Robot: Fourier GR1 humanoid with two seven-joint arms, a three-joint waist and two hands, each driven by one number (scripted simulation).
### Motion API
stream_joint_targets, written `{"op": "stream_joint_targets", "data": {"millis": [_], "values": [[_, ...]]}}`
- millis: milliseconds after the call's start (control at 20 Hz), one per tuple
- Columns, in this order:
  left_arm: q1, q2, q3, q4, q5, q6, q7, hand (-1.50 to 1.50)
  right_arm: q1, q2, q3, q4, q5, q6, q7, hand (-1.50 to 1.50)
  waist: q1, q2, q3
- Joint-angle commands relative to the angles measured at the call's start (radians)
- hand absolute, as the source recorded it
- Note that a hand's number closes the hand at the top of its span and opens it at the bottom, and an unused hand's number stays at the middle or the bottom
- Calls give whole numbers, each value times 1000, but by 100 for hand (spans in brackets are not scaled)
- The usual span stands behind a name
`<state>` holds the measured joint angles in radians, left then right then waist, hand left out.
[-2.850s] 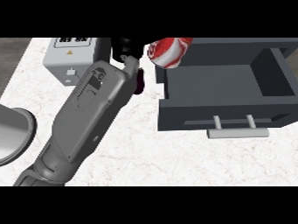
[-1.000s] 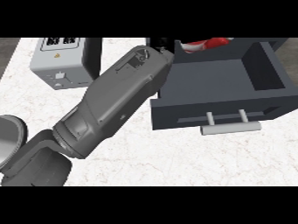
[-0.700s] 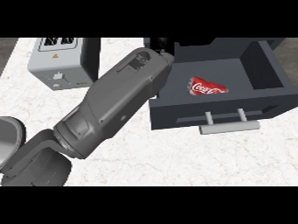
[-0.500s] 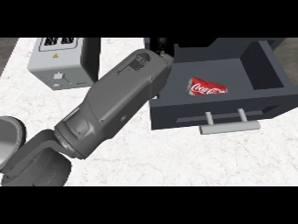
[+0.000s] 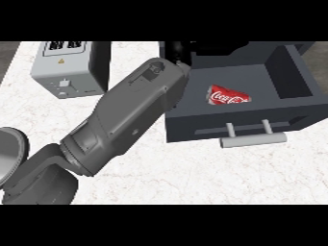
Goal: Pick up the can, place it into the drawer and close the drawer
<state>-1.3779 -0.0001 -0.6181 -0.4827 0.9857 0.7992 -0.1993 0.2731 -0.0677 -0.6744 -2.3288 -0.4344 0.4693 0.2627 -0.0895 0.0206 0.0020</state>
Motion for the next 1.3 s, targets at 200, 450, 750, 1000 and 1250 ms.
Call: {"op": "stream_joint_targets", "data": {"millis": [200, 450, 750, 1000, 1250], "values": [[-8, 0, 2, -7, 41, -26, -88, -150, -73, -35, 67, -74, 230, 69, -122, -150, 18, 3, 0], [-25, 0, 0, -41, 70, 32, -117, -150, -170, -69, 149, -93, 402, 48, -143, -150, 37, -2, -1], [-80, 0, 13, -27, 75, 11, -42, -150, -253, -18, 351, -18, 758, -10, -189, -150, 79, -7, -1], [-40, 11, 50, -9, 61, -28, -63, -150, -355, -31, 498, 92, 1005, -91, -222, -150, 102, -10, -2], [-1, 31, 38, -40, 34, -30, -61, -150, -500, -50, 561, 289, 1155, -196, -261, -150, 117, -14, -3]]}}
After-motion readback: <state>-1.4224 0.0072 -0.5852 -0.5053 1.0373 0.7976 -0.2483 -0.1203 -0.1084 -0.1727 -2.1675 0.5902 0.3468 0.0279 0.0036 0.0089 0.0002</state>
